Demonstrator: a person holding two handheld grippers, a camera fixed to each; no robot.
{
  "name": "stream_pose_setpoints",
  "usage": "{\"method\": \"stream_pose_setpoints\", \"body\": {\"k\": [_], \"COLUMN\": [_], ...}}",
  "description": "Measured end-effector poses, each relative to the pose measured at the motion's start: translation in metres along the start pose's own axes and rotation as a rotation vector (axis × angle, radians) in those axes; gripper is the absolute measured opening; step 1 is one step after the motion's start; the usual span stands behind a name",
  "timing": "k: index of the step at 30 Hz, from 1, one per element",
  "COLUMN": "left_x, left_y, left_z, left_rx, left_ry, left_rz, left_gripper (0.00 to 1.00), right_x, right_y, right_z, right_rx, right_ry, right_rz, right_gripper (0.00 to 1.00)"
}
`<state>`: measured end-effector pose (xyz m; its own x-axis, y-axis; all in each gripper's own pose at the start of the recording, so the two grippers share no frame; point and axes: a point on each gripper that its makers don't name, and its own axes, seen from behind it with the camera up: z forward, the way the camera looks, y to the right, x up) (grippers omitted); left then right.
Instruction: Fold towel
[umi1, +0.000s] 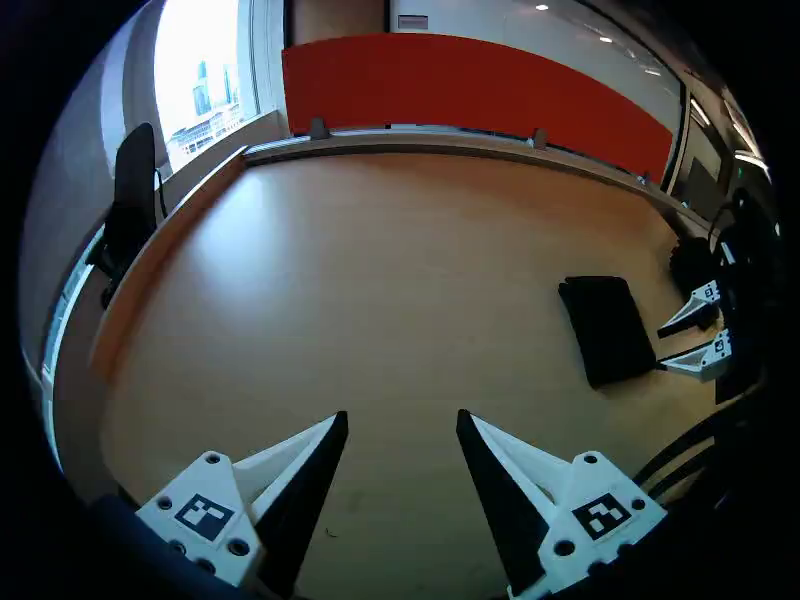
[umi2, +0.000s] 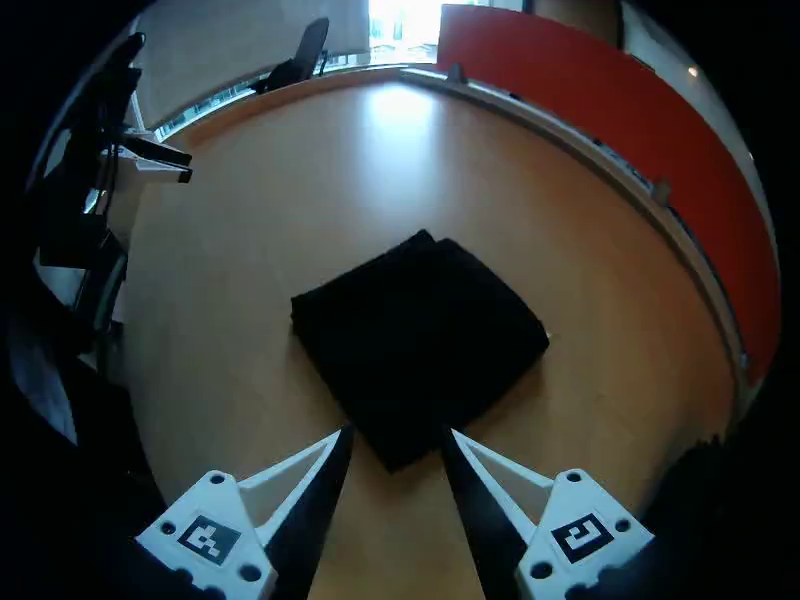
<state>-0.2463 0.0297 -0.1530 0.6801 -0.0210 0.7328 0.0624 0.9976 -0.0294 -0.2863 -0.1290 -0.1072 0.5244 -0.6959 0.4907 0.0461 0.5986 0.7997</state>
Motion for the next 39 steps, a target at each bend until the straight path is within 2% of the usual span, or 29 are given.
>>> {"method": "stream_pose_setpoints", "body": {"k": [5, 17, 25, 30, 37, 39], "left_x": [0.0, -0.001, -0.001, -0.001, -0.002, -0.002], "left_y": [0.0, 0.002, 0.005, 0.007, 0.007, 0.007], "left_z": [0.0, 0.001, 0.001, 0.002, 0.003, 0.003], "left_rx": [-0.001, -0.003, -0.007, -0.009, -0.01, -0.01], "left_ry": [-0.001, -0.003, -0.005, -0.006, -0.008, -0.008], "left_rz": [-0.002, -0.001, 0.003, 0.005, 0.002, 0.003], "left_gripper": [0.8, 0.8, 0.8, 0.8, 0.8, 0.8], "right_x": [-0.012, -0.029, -0.033, -0.032, -0.031, -0.03], "right_y": [-0.003, -0.005, -0.004, -0.004, -0.004, -0.005], "right_z": [0.005, 0.01, 0.012, 0.011, 0.012, 0.012], "right_rx": [0.004, 0.013, 0.009, 0.013, 0.012, 0.015], "right_ry": [-0.022, -0.055, -0.067, -0.064, -0.061, -0.056], "right_rz": [0.013, 0.043, 0.068, 0.085, 0.09, 0.095], "right_gripper": [0.69, 0.67, 0.43, 0.39, 0.07, 0.05]}}
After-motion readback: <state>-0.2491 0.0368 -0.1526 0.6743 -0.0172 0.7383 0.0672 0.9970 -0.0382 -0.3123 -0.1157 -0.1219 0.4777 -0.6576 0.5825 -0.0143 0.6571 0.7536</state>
